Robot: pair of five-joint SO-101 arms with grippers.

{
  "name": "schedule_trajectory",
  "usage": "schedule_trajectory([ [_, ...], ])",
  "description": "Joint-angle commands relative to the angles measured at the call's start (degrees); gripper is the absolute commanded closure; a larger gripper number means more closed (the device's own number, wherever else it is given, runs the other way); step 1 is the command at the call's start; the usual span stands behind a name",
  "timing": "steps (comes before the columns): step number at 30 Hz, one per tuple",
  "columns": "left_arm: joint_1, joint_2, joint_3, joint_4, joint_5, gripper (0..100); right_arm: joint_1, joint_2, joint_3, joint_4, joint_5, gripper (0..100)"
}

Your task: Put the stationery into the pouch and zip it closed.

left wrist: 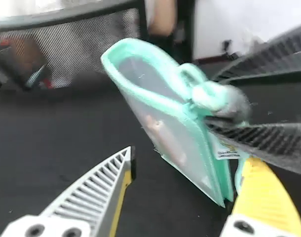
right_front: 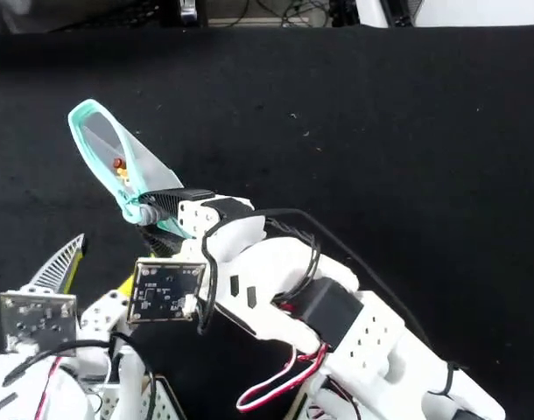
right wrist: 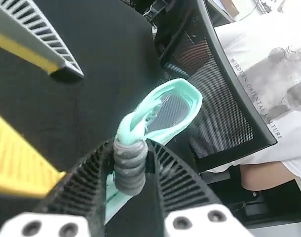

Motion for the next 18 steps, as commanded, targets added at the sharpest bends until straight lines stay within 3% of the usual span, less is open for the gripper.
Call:
schedule_trajectory([
  [1, 1.45, 0.97, 2.86, -3.52, 2.11, 65, -0.44, -2.07, -4.00, 0.18, 0.62, 98.6],
  [6, 1.19, 0.70, 11.56, -11.87, 3.96, 65, -0.18, -2.24, -4.00, 0.18, 0.62, 98.6],
  [9, -2.42, 0.62, 14.02, -14.68, 3.96, 65, 2.64, -2.24, -5.05, 0.18, 0.62, 98.6],
  [18, -7.43, 0.62, 14.11, -15.91, 3.87, 65, 5.54, -2.15, -6.11, 0.35, 0.62, 98.6],
])
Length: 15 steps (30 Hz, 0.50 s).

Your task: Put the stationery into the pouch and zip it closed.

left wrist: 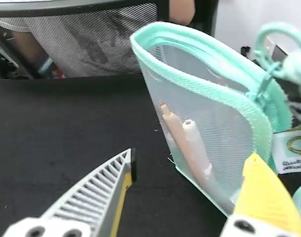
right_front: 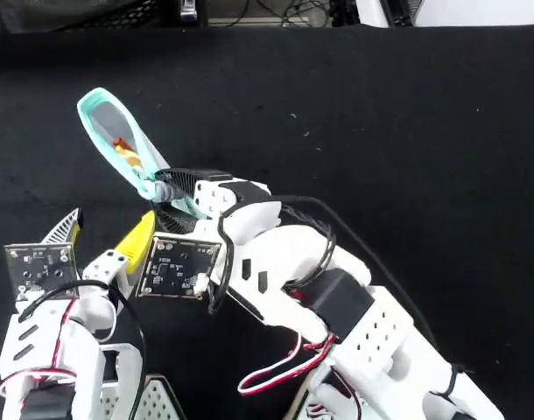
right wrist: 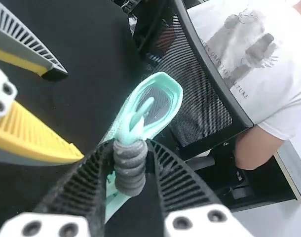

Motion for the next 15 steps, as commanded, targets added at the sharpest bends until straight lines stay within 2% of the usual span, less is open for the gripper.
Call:
schedule_trajectory([
  [1, -0.84, 0.18, -0.40, -1.32, 0.18, 65, 0.79, -2.15, -3.74, 0.79, 0.62, 98.6],
  [7, -3.12, 0.18, -0.40, -2.46, -1.32, 65, 0.70, -2.24, -4.18, 4.31, 0.62, 98.6],
  [10, -1.98, 0.18, -3.47, 0.35, -1.05, 65, 0.70, -1.98, -4.18, 3.16, 0.70, 98.6],
  [15, 5.05, 0.18, -12.79, 6.95, 6.95, 65, 0.70, -1.89, -3.74, 2.37, 0.70, 98.6],
])
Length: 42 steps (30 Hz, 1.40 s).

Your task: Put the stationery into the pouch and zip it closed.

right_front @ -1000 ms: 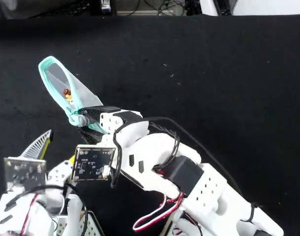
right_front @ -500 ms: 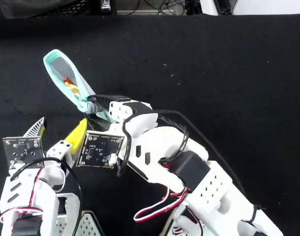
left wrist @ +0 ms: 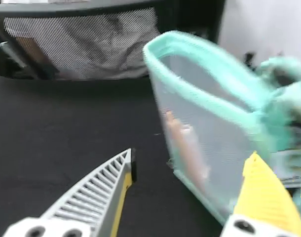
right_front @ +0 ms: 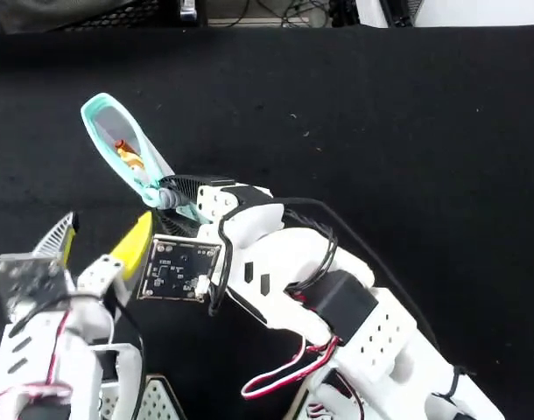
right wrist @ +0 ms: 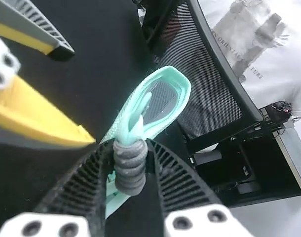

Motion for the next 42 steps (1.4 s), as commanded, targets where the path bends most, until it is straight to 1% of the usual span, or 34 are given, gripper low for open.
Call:
schedule_trajectory([
  [1, 4.70, 0.18, -6.46, 2.64, 3.96, 65, 0.79, -1.45, -3.21, -1.58, 0.53, 98.6],
  [6, 5.58, 0.53, -4.79, 1.32, 4.13, 65, 0.79, -1.45, -3.21, -1.23, 0.53, 98.6],
  [12, 5.41, 0.44, 4.62, -7.30, 4.31, 65, 0.79, -1.45, -3.21, -1.14, 0.53, 98.6],
  [15, 5.32, 0.44, 7.52, -10.90, 7.21, 65, 0.79, -1.45, -3.21, -1.14, 0.53, 98.6],
  [18, 5.32, 0.53, 7.60, -11.87, 9.05, 65, 0.79, -1.45, -3.21, -1.14, 0.53, 98.6],
  [20, 5.32, 0.53, 7.60, -11.87, 9.05, 65, 0.79, -1.45, -3.21, -1.14, 0.53, 98.6],
  [23, 3.12, 0.53, 8.04, -11.96, 8.88, 65, 0.79, -1.80, -3.21, -1.14, 0.53, 98.6],
  [30, -1.45, 0.53, 8.04, -11.96, 3.78, 65, 1.14, -1.80, -3.56, -1.41, 0.53, 98.6],
  [38, -1.80, 0.09, 6.46, -11.34, 0.62, 65, 0.97, -1.71, -6.46, -1.14, 0.53, 98.6],
  [42, -1.80, 0.09, 2.68, -7.82, -1.23, 65, 0.88, -1.71, -6.55, -1.14, 0.53, 98.6],
])
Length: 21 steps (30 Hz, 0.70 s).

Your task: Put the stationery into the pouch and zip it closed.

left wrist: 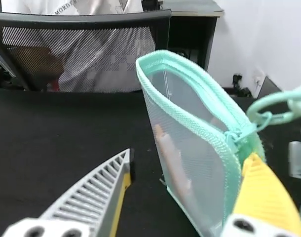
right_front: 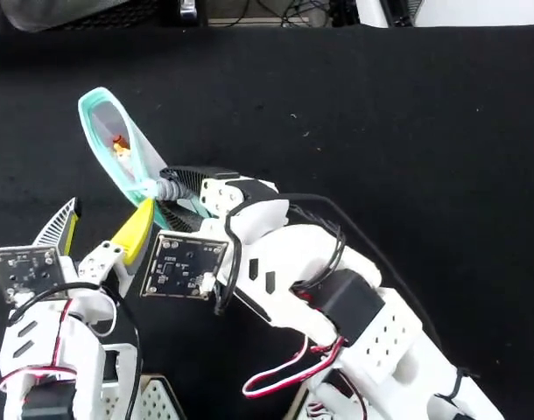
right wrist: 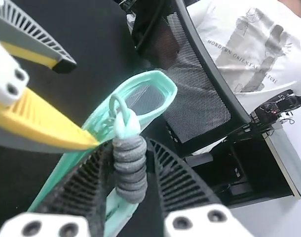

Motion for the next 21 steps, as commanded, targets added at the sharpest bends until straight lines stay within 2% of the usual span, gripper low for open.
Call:
schedule_trajectory([
  [1, -0.75, 0.09, -4.62, 2.20, -1.67, 65, 0.18, -1.54, -3.74, -1.14, 0.44, 98.6],
  [9, -6.02, 0.18, -4.18, 2.20, -3.43, 65, 0.18, -1.54, -2.42, -1.58, 0.44, 98.6],
  [15, -4.79, 0.09, -4.26, 2.02, 0.09, 65, 0.09, -1.45, -2.59, -1.58, 0.44, 98.6],
  [21, -4.79, 0.09, -4.44, 2.02, 0.70, 65, 0.09, -1.36, -3.30, -3.87, 0.09, 98.6],
])
